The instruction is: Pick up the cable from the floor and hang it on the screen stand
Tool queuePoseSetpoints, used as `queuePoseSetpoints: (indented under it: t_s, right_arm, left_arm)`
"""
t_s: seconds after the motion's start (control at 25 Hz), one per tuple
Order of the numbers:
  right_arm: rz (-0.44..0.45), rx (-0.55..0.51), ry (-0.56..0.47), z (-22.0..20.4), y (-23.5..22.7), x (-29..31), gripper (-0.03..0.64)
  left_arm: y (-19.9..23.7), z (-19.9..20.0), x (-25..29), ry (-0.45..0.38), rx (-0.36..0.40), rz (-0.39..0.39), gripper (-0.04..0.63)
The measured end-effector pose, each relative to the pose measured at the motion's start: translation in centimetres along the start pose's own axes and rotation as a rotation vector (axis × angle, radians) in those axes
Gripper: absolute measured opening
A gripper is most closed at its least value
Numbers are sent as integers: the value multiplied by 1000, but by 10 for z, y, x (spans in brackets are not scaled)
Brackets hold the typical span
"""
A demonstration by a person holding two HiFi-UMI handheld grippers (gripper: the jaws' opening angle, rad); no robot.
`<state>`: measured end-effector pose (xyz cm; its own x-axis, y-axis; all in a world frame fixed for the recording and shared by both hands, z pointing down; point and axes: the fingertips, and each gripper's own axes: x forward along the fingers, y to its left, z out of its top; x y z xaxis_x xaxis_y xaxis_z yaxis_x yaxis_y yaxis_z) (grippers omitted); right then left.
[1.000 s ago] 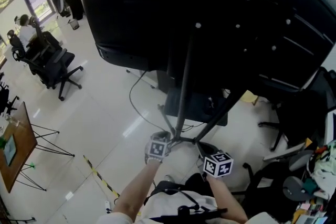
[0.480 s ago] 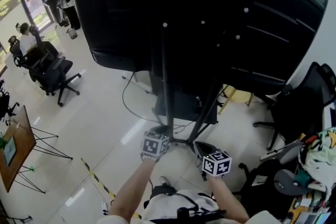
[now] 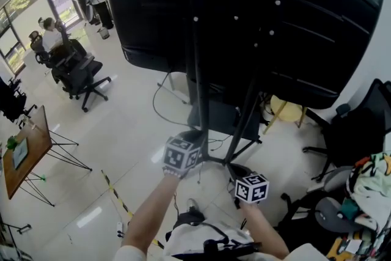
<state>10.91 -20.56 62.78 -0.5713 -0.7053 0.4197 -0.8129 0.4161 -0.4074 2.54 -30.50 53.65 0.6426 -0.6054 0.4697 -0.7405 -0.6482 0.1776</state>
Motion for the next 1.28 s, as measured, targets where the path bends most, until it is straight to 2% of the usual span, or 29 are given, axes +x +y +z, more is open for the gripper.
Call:
queuePoseSetpoints:
  t_s: [0.24,0.4,0.52,0.88,1.12,1.28]
  right_arm:
    - [78,-32,41,-24,24,-3,0]
    - [105,-49,70,-36,31,-2,2]
    - [101,-61,74,-36,31,0,34]
    - [78,-106,55,-12,24,10,35]
    - [39,-127,56,-1,14,20,38]
    - [37,-148,49,9,14,30,85]
  left_arm:
    - [-15,18,-40,-9,32,12,15]
    - [-30,35,-64,-31,44,-14,15]
    - [-39,53,-81,-52,75,-26,15]
    - [-51,121,-113,-132,186,-40,15]
    - [-58,167,-117,-142,283,-68,16]
    - [-63,194,-119,-155,335,-74,17]
